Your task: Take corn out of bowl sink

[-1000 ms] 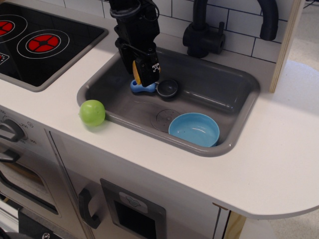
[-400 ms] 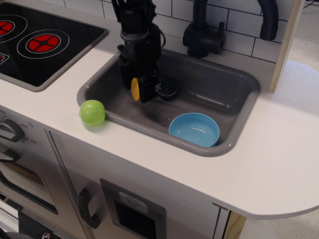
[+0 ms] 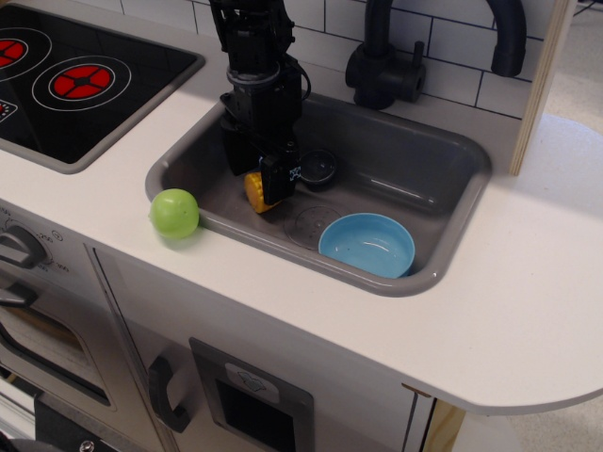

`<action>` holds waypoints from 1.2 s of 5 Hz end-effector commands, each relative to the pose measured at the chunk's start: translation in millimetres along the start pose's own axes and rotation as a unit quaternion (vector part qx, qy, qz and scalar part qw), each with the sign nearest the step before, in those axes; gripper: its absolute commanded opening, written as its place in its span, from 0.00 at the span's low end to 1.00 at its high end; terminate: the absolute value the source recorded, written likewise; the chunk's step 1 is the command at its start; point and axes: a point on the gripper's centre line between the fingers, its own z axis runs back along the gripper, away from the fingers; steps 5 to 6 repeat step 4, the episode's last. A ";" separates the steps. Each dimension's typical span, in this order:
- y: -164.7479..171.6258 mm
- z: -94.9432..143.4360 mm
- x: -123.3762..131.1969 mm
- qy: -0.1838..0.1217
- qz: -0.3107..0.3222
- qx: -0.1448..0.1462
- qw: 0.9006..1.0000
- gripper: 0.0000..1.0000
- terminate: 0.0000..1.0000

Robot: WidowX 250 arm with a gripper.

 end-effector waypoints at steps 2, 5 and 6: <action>8.7 29.3 -8.4 -0.025 0.010 0.014 1.000 1.00 0.00; 7.3 74.8 -8.0 -0.059 0.047 -0.001 0.997 1.00 1.00; 7.3 74.8 -8.0 -0.059 0.047 -0.001 0.997 1.00 1.00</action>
